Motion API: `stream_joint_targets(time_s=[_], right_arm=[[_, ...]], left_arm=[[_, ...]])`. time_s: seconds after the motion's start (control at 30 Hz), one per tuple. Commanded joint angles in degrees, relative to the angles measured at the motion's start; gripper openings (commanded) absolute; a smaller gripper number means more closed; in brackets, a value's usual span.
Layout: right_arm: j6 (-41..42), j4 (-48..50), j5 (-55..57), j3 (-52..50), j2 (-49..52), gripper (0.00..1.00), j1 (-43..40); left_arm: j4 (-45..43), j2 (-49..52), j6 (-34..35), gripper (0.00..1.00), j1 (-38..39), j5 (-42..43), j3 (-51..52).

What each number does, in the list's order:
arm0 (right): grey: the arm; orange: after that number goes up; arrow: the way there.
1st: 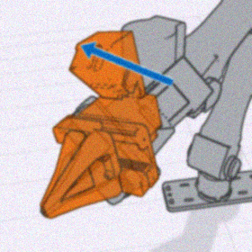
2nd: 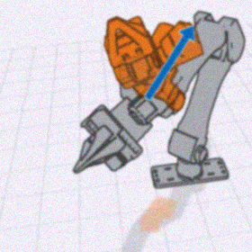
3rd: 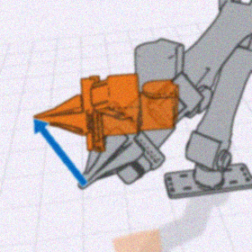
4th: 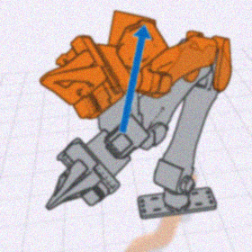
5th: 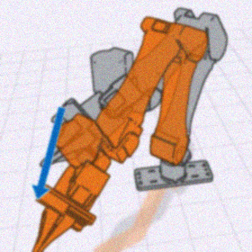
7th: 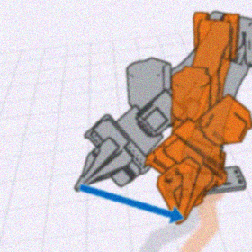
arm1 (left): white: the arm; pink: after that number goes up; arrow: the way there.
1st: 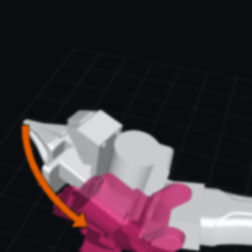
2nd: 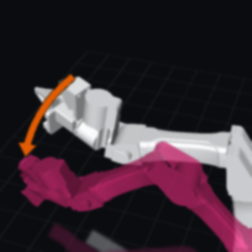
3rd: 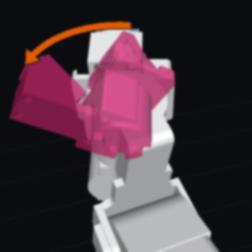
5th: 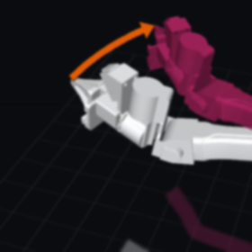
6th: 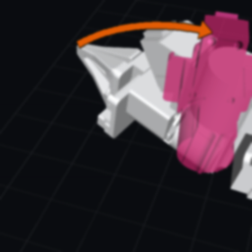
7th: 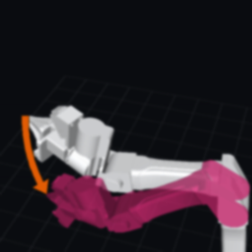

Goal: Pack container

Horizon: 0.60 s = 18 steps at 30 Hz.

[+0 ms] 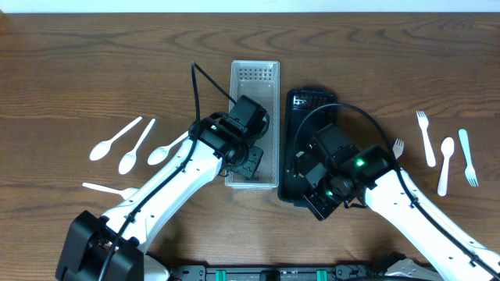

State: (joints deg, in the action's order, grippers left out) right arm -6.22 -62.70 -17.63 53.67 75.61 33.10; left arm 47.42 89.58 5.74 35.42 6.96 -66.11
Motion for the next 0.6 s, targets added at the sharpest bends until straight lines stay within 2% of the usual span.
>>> stream_joint_targets(time_s=[0.0,0.57], right_arm=[[1.5,0.2,-0.9,-1.2,0.2,0.01,0.5],[5.6,2.4,-1.0,-3.5,0.2,0.01,0.5]], left_arm=[[-0.1,0.7,-0.8,0.06,0.2,0.2,0.4],[-1.7,0.7,-0.8,0.06,0.2,0.2,4.5]])
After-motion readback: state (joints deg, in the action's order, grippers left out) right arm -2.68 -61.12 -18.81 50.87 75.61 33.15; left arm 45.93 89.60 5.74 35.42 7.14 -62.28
